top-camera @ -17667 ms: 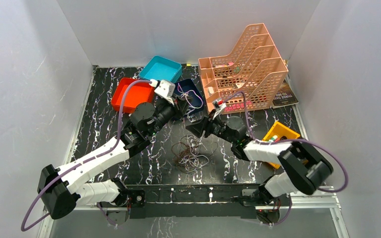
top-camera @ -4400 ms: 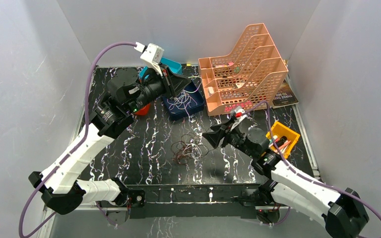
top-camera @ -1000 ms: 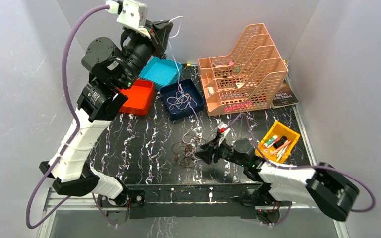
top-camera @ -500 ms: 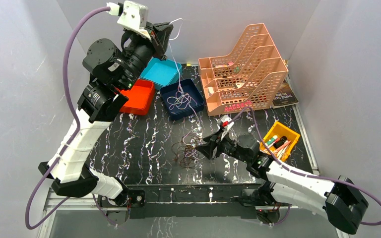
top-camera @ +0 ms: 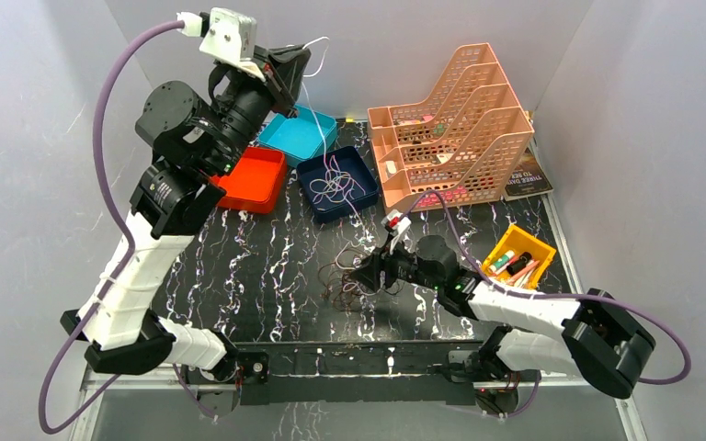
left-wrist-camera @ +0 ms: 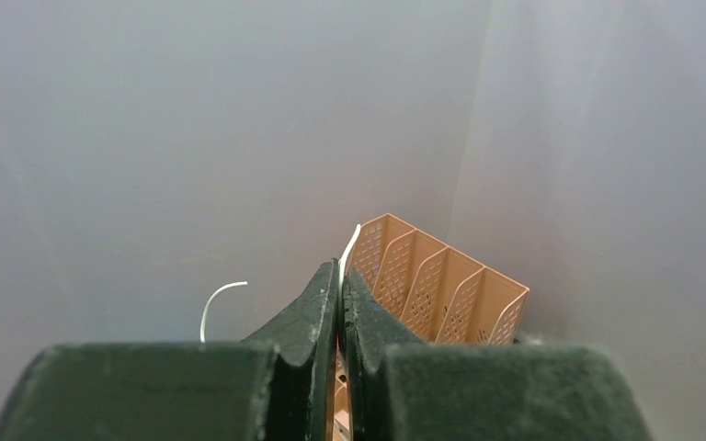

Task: Untangle the cables

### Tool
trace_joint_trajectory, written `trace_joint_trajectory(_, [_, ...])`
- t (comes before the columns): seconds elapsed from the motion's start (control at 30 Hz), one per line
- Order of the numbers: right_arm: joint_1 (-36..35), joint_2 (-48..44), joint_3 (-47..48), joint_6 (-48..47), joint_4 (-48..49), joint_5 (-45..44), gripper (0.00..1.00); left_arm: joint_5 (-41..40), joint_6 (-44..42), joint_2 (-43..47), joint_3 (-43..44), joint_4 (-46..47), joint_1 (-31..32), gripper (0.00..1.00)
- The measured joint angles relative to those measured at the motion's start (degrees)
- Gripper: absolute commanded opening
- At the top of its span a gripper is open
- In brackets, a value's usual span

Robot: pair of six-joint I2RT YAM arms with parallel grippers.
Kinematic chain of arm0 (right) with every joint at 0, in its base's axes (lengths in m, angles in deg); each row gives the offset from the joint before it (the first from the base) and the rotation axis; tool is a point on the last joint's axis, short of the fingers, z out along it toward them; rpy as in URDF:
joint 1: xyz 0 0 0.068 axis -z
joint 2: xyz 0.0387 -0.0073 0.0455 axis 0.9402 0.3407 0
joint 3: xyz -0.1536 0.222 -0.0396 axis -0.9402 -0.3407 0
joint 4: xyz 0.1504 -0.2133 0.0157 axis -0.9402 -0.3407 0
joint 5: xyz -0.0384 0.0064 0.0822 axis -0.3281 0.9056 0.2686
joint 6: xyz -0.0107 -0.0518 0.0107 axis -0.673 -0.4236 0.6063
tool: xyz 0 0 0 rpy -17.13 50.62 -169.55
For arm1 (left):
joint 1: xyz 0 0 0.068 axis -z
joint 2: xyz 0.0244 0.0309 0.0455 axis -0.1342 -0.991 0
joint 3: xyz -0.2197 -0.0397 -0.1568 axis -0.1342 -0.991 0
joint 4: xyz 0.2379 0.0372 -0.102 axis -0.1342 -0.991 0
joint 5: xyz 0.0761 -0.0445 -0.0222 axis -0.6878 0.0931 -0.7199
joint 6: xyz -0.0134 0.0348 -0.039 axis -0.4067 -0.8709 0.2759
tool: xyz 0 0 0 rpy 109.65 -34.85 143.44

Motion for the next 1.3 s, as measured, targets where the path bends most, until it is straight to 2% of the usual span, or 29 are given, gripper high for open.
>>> trace_joint_trajectory(0.07, [0.0, 1.8, 0.3, 0.3, 1.0, 0.8, 0.35, 0.0, 0.1, 0.7, -1.2, 0.0, 0.0, 0.0])
trace_joint_trajectory(0.13, [0.0, 2.7, 0.4, 0.9, 3.0, 1.9, 0.02, -0.1, 0.5, 1.6, -3.5, -0.1, 0.0, 0.0])
trace_joint_trajectory(0.17, [0.0, 2.5, 0.8, 0.9, 3.1, 1.9, 0.01, -0.6, 0.9, 2.8, -6.0, 0.2, 0.0, 0.0])
trace_joint_trajectory(0.2, [0.0, 1.4, 0.9, 1.5, 2.1, 1.6, 0.0, -1.0, 1.3, 3.8, -8.2, 0.8, 0.0, 0.0])
trace_joint_trajectory(0.27, [0.0, -7.5, 1.9, 1.7, -2.0, -0.5, 0.0, -2.1, 3.7, 8.4, -16.6, 0.5, 0.0, 0.0])
trace_joint_trajectory(0.33, [0.0, -13.0, 7.0, 1.8, -4.9, -2.9, 0.0, -2.5, 8.1, 12.4, -26.5, 1.5, 0.0, 0.0])
trace_joint_trajectory(0.43, [0.0, -14.7, 18.1, 2.0, -12.6, -7.0, 0.0, -1.9, 16.0, 16.0, -41.8, 1.5, 0.0, 0.0])
trace_joint_trajectory(0.5, [0.0, -14.5, 21.5, 2.0, -15.8, -8.2, 0.0, -1.7, 17.9, 16.9, -44.7, 1.2, 0.0, 0.0])
trace_joint_trajectory(0.77, [0.0, -12.5, 34.5, 1.9, -20.9, -11.4, 0.0, -0.3, 21.0, 20.7, -48.0, 2.3, 0.0, 0.0])
trace_joint_trajectory(0.93, [0.0, -11.5, 35.2, 2.2, -22.5, -12.6, 0.0, 2.9, 21.7, 22.1, -49.5, 4.5, 0.0, 0.0])
trace_joint_trajectory(1.3, [0.0, -9.5, 35.2, 2.6, -28.5, -10.2, 0.0, 17.3, 23.0, 22.2, -56.0, 11.0, -0.1, 0.0])
